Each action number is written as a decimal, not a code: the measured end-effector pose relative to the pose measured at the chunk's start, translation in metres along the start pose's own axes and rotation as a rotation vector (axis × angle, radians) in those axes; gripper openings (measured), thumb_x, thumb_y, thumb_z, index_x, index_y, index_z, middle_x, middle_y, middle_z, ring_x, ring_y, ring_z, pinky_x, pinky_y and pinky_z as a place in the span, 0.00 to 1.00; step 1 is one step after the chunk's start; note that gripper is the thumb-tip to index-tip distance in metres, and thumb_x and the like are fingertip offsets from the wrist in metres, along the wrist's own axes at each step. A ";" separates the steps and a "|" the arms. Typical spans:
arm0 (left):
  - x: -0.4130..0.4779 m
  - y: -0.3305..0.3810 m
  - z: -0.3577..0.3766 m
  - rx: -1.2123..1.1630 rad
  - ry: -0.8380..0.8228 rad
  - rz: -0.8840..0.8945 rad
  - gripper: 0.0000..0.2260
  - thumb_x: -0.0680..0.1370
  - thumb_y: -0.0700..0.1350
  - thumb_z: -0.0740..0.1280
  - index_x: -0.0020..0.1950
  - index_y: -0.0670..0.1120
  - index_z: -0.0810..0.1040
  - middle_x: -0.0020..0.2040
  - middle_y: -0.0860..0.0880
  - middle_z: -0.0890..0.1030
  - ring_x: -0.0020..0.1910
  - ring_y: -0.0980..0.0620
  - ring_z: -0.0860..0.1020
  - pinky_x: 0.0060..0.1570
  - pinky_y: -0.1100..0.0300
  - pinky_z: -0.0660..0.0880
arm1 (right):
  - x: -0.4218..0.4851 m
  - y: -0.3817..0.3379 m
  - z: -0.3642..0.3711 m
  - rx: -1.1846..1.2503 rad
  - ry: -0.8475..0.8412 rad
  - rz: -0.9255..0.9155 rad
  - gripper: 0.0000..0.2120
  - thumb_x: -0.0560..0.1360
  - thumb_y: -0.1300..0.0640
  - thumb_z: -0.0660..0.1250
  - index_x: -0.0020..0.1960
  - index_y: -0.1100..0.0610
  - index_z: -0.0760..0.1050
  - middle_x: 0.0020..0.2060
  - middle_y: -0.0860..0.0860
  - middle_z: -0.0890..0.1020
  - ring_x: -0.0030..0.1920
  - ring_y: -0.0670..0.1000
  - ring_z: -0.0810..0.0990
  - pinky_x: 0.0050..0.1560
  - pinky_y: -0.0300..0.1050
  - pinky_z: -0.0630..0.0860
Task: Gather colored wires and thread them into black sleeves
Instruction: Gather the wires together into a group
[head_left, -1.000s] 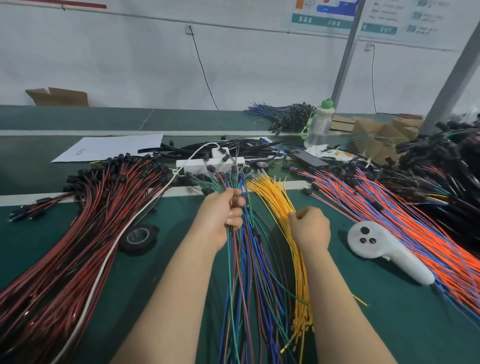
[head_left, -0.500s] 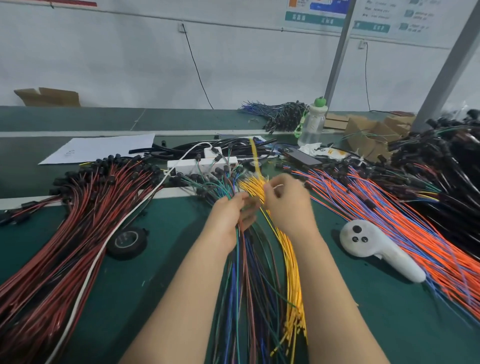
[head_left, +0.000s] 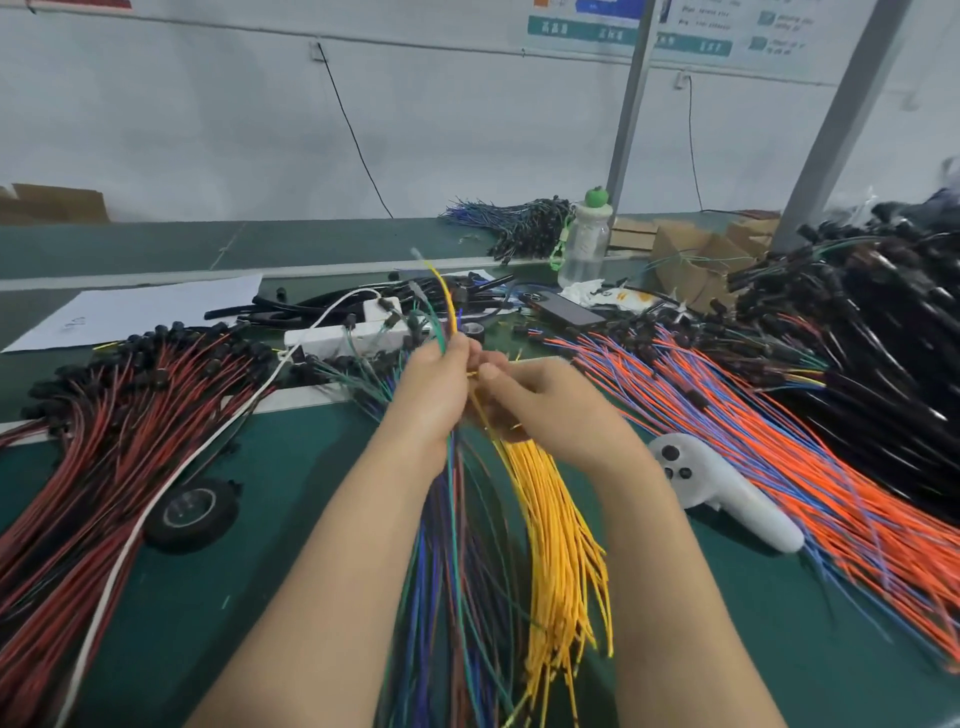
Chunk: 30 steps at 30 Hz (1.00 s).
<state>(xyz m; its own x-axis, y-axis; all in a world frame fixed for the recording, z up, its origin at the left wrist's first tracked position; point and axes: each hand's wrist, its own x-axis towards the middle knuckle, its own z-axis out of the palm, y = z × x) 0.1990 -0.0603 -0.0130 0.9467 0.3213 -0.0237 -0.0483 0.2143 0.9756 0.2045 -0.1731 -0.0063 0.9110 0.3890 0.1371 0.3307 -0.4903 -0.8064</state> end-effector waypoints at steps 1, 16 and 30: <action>0.002 0.006 -0.002 -0.075 0.009 -0.008 0.13 0.83 0.46 0.54 0.41 0.46 0.70 0.30 0.51 0.77 0.30 0.54 0.78 0.33 0.59 0.78 | 0.005 0.010 -0.008 -0.063 0.074 0.030 0.19 0.81 0.52 0.60 0.37 0.60 0.79 0.29 0.53 0.79 0.30 0.51 0.76 0.35 0.43 0.72; 0.035 0.014 -0.011 -0.023 -0.036 -0.002 0.12 0.84 0.43 0.53 0.49 0.41 0.73 0.24 0.53 0.71 0.19 0.60 0.61 0.17 0.70 0.57 | 0.086 0.111 0.001 -0.518 0.320 0.489 0.16 0.78 0.62 0.62 0.64 0.63 0.70 0.63 0.61 0.72 0.62 0.61 0.73 0.60 0.52 0.71; 0.035 0.012 -0.002 -0.209 -0.088 0.177 0.13 0.84 0.45 0.52 0.40 0.45 0.67 0.22 0.56 0.61 0.18 0.60 0.59 0.18 0.69 0.57 | 0.089 -0.024 -0.014 0.421 0.259 0.106 0.15 0.81 0.48 0.58 0.49 0.59 0.76 0.38 0.50 0.79 0.35 0.48 0.79 0.39 0.40 0.79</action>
<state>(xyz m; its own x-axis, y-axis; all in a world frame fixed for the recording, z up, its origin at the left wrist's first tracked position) 0.2314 -0.0448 -0.0024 0.9411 0.2916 0.1712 -0.2715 0.3499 0.8966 0.2805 -0.1373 0.0335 0.9830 0.1222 0.1372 0.1538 -0.1390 -0.9783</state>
